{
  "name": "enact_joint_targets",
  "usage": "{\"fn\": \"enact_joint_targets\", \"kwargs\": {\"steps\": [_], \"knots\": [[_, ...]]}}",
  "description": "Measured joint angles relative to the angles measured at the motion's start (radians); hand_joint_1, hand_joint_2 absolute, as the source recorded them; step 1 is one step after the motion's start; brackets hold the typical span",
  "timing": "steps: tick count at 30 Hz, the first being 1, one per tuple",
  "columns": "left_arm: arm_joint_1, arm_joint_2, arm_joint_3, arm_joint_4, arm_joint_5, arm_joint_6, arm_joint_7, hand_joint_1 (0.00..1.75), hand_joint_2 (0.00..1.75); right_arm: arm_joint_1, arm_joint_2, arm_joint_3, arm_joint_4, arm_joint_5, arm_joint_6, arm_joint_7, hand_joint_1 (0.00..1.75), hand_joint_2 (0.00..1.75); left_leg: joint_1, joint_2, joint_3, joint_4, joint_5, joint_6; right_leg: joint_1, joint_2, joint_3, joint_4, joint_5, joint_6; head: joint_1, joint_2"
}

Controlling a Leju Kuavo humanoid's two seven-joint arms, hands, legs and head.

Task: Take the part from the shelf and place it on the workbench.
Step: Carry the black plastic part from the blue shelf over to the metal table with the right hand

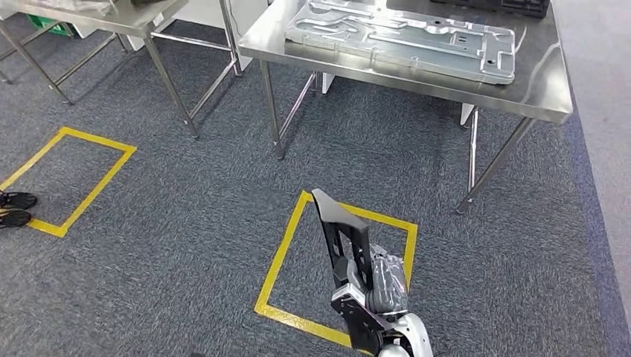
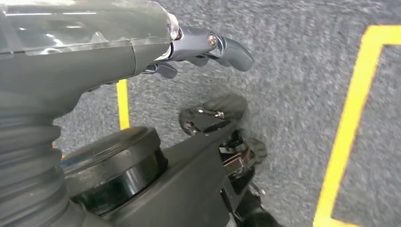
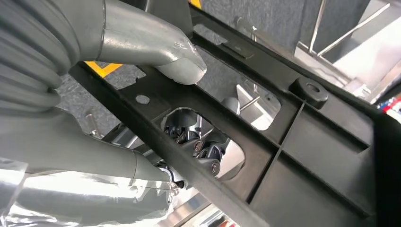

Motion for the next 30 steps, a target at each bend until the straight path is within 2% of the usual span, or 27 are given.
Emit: {"fn": "enact_joint_targets", "kwargs": {"steps": [2,3,4,5,6,7,8,9,10,11,13,15,17,18,19,20,21,23,25,26,28,29,30], "knots": [[0.003,0.000,0.001,0.000,0.001,0.002,-0.004,0.00,1.75,0.000,0.002,0.000,0.000,-0.002,-0.001,-0.001,1.75,1.75,0.001,-0.022,-0.067,0.146,-0.071,-0.004,0.001,0.014,-0.001,0.000,0.000,-0.005,0.000,0.000],[0.005,0.000,0.002,0.000,0.001,0.004,-0.006,0.00,1.75,0.001,0.002,0.000,0.000,-0.003,-0.002,-0.001,1.75,1.75,0.002,-0.025,-0.095,0.205,-0.090,-0.006,0.001,0.022,-0.001,0.001,0.000,-0.006,0.000,0.000],[0.006,0.000,0.002,0.000,0.002,0.005,-0.010,0.00,1.75,0.001,0.002,0.000,0.000,-0.004,-0.002,-0.001,1.75,1.75,0.003,-0.025,-0.109,0.232,-0.091,-0.006,0.001,0.031,-0.001,0.001,0.000,-0.006,0.000,0.000],[0.006,0.000,0.003,0.000,0.002,0.007,-0.013,0.00,1.75,0.002,0.002,0.000,0.000,-0.006,-0.003,-0.001,1.75,1.75,0.003,-0.025,-0.104,0.218,-0.071,-0.006,0.002,0.040,0.000,0.003,0.000,-0.005,0.000,0.000],[0.006,0.000,0.004,0.000,0.002,0.007,-0.015,0.00,1.75,0.002,0.002,0.000,0.000,-0.007,-0.004,-0.001,1.75,1.75,0.004,-0.026,-0.081,0.166,-0.035,-0.004,0.002,0.049,0.001,0.005,0.000,-0.004,0.000,0.000],[0.005,0.000,0.005,0.000,0.002,0.008,-0.017,0.00,1.75,0.003,0.002,0.000,0.000,-0.008,-0.005,-0.002,1.75,1.75,0.006,-0.035,-0.047,0.088,0.008,-0.002,0.001,0.059,0.001,0.007,-0.002,-0.002,0.000,0.000],[0.005,0.000,0.007,0.000,0.002,0.008,-0.019,0.00,1.75,0.002,0.002,0.000,0.000,-0.009,-0.006,-0.003,1.75,1.75,0.006,-0.049,-0.013,0.014,0.038,0.002,0.003,0.068,0.000,0.010,-0.003,0.001,0.000,0.000],[0.005,0.000,0.008,0.000,0.002,0.008,-0.020,0.00,1.75,0.002,0.002,0.000,0.000,-0.011,-0.007,-0.004,1.75,1.75,0.006,-0.061,0.011,-0.040,0.056,0.006,0.003,0.076,-0.003,0.013,-0.003,0.006,0.000,0.000],[0.005,0.000,0.008,0.000,0.002,0.008,-0.021,0.00,1.75,0.001,0.002,0.000,0.000,-0.012,-0.008,-0.005,1.75,1.75,0.005,-0.072,0.023,-0.069,0.062,0.010,0.003,0.083,-0.007,0.015,-0.002,0.011,0.000,0.000],[0.005,0.000,0.009,0.000,0.002,0.008,-0.022,0.00,1.75,0.002,0.002,0.000,0.000,-0.014,-0.009,-0.006,1.75,1.75,0.003,-0.074,0.025,-0.075,0.059,0.014,0.002,0.089,-0.011,0.015,0.000,0.017,0.000,0.000],[0.005,-0.001,0.010,0.000,0.002,0.007,-0.023,0.00,1.75,0.003,0.002,0.000,0.000,-0.016,-0.009,-0.007,1.75,1.75,0.005,-0.064,0.024,-0.081,0.065,0.026,0.001,0.098,-0.015,0.013,0.003,0.030,0.000,0.000],[0.003,-0.002,0.012,0.000,0.002,0.007,-0.026,0.00,1.75,0.002,0.001,0.000,0.000,-0.018,-0.010,-0.010,1.75,1.75,0.009,-0.050,0.026,-0.092,0.073,0.040,0.002,0.072,-0.028,0.041,-0.018,0.040,0.000,0.000],[0.003,-0.003,0.015,0.000,0.001,0.006,-0.028,0.00,1.75,-0.001,0.001,0.000,0.001,-0.023,-0.011,-0.014,1.75,1.75,0.008,-0.032,0.027,-0.095,0.075,0.048,0.002,0.031,-0.082,0.155,-0.079,0.047,0.000,0.000],[0.005,-0.003,0.017,0.000,0.001,0.006,-0.029,0.00,1.75,-0.002,0.001,0.000,0.002,-0.027,-0.012,-0.016,1.75,1.75,0.006,-0.023,0.027,-0.095,0.075,0.049,0.000,0.021,-0.116,0.226,-0.110,0.049,0.000,0.000],[0.006,-0.003,0.018,0.000,0.001,0.006,-0.030,0.00,1.75,-0.002,0.001,0.000,0.003,-0.032,-0.012,-0.018,1.75,1.75,0.005,-0.013,0.026,-0.095,0.074,0.050,-0.002,0.015,-0.144,0.282,-0.127,0.051,0.000,0.000],[0.007,-0.003,0.019,0.000,0.000,0.006,-0.031,0.00,1.75,-0.001,0.000,0.000,0.005,-0.035,-0.012,-0.019,1.75,1.75,0.004,-0.004,0.027,-0.094,0.073,0.050,-0.003,0.013,-0.154,0.300,-0.123,0.052,0.000,0.000],[0.007,-0.003,0.021,0.000,-0.002,0.006,-0.033,0.00,1.75,-0.001,-0.001,0.000,0.007,-0.038,-0.012,-0.020,1.75,1.75,0.004,0.003,0.027,-0.094,0.072,0.050,-0.004,0.010,-0.143,0.278,-0.100,0.052,0.000,0.000],[0.006,-0.003,0.024,0.000,-0.004,0.006,-0.035,0.00,1.75,-0.003,-0.001,0.000,0.009,-0.042,-0.013,-0.024,1.75,1.75,0.003,0.015,0.031,-0.092,0.069,0.045,-0.003,-0.012,-0.075,0.145,-0.032,0.045,0.000,0.000],[0.005,-0.003,0.025,0.000,-0.006,0.006,-0.038,0.00,1.75,-0.008,-0.001,0.000,0.009,-0.046,-0.013,-0.027,1.75,1.75,-0.002,0.026,0.033,-0.090,0.063,0.036,0.005,-0.038,-0.020,0.035,0.001,0.035,0.000,0.000],[0.005,-0.003,0.026,0.000,-0.006,0.006,-0.039,0.00,1.75,-0.010,-0.002,0.000,0.009,-0.048,-0.014,-0.028,1.75,1.75,-0.004,0.032,0.033,-0.089,0.061,0.031,0.009,-0.043,-0.012,0.016,0.001,0.031,0.000,0.000],[0.005,-0.003,0.026,0.000,-0.007,0.006,-0.041,0.00,1.75,-0.010,-0.002,0.000,0.010,-0.052,-0.014,-0.029,1.75,1.75,-0.006,0.046,0.035,-0.089,0.059,0.021,0.011,-0.029,-0.015,0.011,0.001,0.022,0.000,0.000],[0.004,-0.003,0.026,0.000,-0.008,0.006,-0.042,0.00,1.75,-0.009,-0.003,0.000,0.010,-0.052,-0.015,-0.030,1.75,1.75,-0.004,0.047,0.036,-0.087,0.055,0.015,0.009,-0.022,-0.014,0.008,0.003,0.017,0.000,0.000],[0.003,-0.003,0.027,0.000,-0.008,0.006,-0.043,0.00,1.75,-0.010,-0.003,0.000,0.011,-0.053,-0.015,-0.030,1.75,1.75,-0.003,0.038,0.033,-0.074,0.043,0.010,0.007,-0.015,-0.013,0.005,0.005,0.012,0.000,0.000]]}}
